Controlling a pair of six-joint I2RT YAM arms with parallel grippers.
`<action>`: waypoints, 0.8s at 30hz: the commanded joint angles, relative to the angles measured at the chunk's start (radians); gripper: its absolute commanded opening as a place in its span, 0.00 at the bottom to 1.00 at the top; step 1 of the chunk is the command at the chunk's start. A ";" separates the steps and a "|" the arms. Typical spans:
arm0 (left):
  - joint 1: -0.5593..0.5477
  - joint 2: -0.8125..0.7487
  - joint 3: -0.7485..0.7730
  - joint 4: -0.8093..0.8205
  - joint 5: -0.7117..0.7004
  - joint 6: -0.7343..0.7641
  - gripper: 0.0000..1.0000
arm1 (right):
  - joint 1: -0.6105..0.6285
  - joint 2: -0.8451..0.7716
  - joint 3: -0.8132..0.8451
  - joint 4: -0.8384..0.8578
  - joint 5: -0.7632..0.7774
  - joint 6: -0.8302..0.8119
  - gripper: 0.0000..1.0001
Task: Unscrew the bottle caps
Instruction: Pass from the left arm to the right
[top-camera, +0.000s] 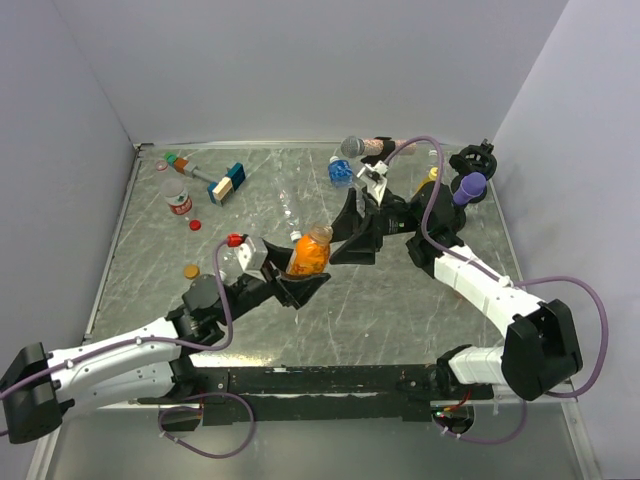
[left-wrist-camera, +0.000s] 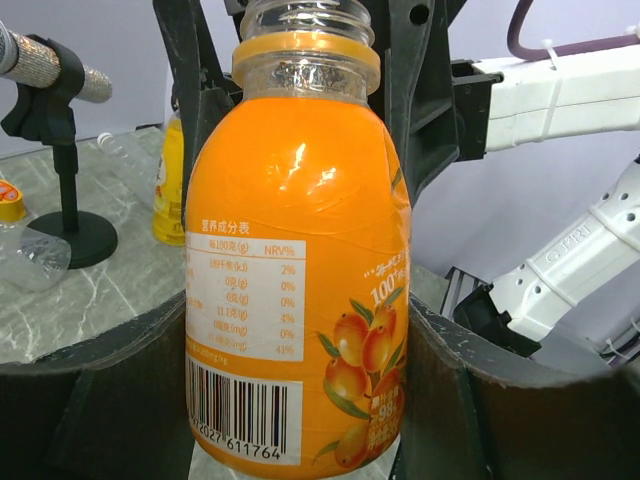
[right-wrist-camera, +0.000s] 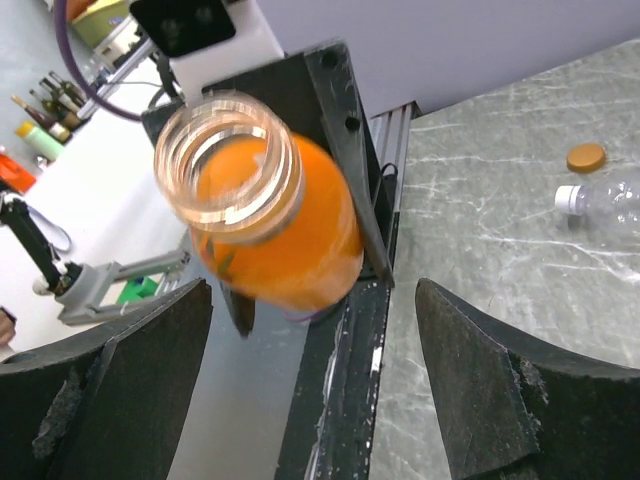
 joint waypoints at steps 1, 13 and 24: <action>-0.013 0.048 0.005 0.133 -0.046 -0.024 0.13 | 0.027 -0.006 0.056 0.046 0.018 0.007 0.88; -0.032 0.112 0.014 0.173 -0.135 -0.030 0.16 | 0.077 0.000 0.091 -0.197 0.043 -0.158 0.73; -0.040 0.126 0.017 0.170 -0.167 -0.049 0.25 | 0.100 0.036 0.114 -0.171 0.012 -0.135 0.43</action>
